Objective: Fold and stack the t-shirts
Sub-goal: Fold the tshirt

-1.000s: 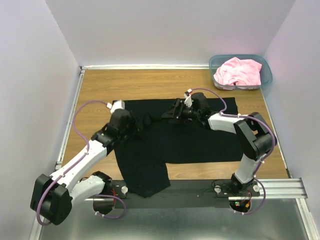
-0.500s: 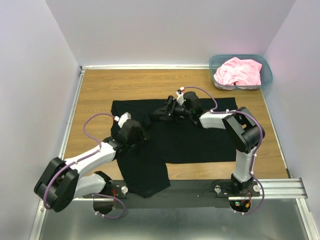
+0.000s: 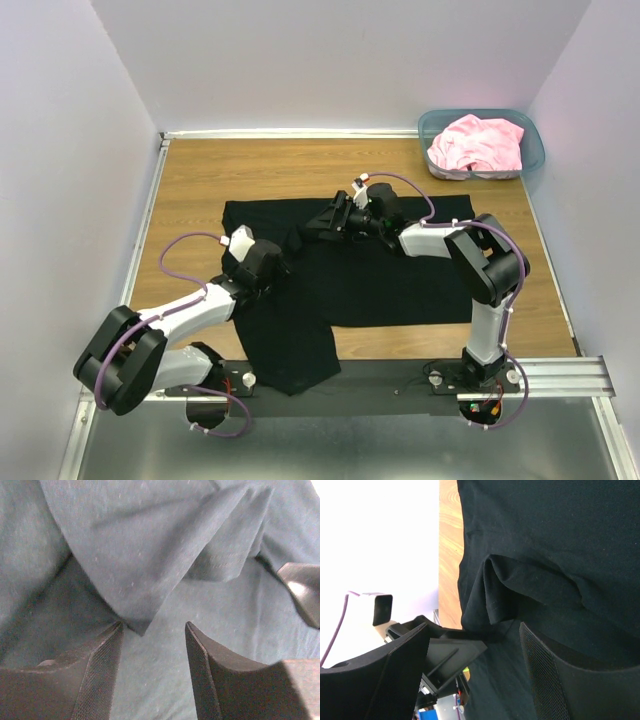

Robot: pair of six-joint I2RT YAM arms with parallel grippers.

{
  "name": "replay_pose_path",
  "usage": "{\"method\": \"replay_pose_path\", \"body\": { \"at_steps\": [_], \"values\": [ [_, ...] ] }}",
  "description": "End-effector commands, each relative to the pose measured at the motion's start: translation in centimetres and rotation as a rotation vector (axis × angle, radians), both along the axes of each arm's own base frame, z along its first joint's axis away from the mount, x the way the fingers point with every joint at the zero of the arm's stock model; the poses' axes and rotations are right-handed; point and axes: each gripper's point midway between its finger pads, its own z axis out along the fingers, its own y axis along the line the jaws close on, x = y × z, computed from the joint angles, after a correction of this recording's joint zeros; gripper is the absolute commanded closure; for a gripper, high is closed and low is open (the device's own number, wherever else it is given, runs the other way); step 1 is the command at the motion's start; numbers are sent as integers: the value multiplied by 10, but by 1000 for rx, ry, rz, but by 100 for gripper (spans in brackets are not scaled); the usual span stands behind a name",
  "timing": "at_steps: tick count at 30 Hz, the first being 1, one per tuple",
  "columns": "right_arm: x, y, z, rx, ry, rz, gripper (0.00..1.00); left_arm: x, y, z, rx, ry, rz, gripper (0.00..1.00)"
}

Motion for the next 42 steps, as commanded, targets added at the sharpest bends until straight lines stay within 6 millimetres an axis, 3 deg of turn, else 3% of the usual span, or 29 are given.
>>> {"method": "replay_pose_path", "body": {
  "at_steps": [1,6,9,11,16,22,26,30,37,42],
  "values": [
    [1,5,0,4,-22,6,20,18,11,12,35,-89,80,40],
    [2,6,-2,4,-17,7,20,16,10,5,46,-85,61,47],
    [3,7,-1,6,-21,11,20,12,5,2,41,-74,39,67],
    [3,7,-2,2,-26,11,20,11,3,2,37,-71,29,73],
    [4,8,-5,0,-20,10,20,12,1,15,43,-62,21,99],
    [-2,16,-12,12,-2,5,21,37,9,83,49,-159,45,100],
    [-5,25,-17,37,12,8,21,48,19,102,29,-173,24,100],
    [6,32,-13,80,13,-30,21,55,30,98,30,-143,11,100],
    [16,41,-19,110,37,-72,22,60,29,84,-2,-94,-36,100],
    [18,35,-22,87,15,-97,28,68,32,85,-9,-101,-45,100]
  ]
}}
